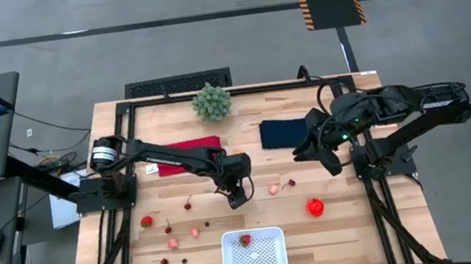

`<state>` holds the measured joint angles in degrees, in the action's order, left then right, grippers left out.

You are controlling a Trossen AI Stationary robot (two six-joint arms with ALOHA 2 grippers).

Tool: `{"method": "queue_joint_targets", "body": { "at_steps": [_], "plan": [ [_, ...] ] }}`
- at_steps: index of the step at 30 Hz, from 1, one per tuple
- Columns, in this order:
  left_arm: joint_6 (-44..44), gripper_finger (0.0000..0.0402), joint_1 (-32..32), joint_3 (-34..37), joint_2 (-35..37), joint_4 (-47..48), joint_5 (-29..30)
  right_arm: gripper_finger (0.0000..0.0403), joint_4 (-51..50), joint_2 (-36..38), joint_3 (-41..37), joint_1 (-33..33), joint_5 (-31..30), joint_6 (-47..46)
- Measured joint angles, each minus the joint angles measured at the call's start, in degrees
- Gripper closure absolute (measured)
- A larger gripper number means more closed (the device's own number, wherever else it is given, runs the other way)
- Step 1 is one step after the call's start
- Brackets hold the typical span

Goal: Pick and placing Produce into tupperware
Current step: Put the peach into the white bin

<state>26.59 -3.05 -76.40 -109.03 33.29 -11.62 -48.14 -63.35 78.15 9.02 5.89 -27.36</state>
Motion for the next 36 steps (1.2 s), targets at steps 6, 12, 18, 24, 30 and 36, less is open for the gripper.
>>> {"method": "queue_joint_targets", "body": {
  "at_steps": [6, 12, 18, 24, 30, 36],
  "plan": [
    [0.2, 0.0185, 0.0, 0.0, -0.8, -1.3, 0.3, 0.0284, 0.1, 0.0, 0.0, 0.5, 0.0, 0.9],
    [0.1, 0.0185, 0.0, 0.0, -1.3, -0.8, 0.4, 0.0284, 0.3, 0.0, 0.0, 0.4, 0.0, 1.0],
    [-1.5, 0.0185, 0.0, 0.0, -1.4, -0.8, 3.0, 0.0284, 0.7, 0.0, 0.0, 0.3, 0.0, 1.0],
    [-2.9, 0.0191, 0.7, 0.0, -1.9, -1.4, 2.9, 0.0284, 1.1, 0.0, 0.0, 0.3, -0.6, 1.0],
    [-2.8, 0.0197, 0.6, 0.0, -2.1, -1.7, 1.6, 0.0284, 1.6, 0.0, 0.0, 0.3, -0.6, 0.9],
    [-2.3, 0.0197, 0.6, 0.0, -2.9, -1.4, 1.6, 0.0284, 1.9, 0.0, 0.0, 0.3, -0.6, 1.0]
  ]
}}
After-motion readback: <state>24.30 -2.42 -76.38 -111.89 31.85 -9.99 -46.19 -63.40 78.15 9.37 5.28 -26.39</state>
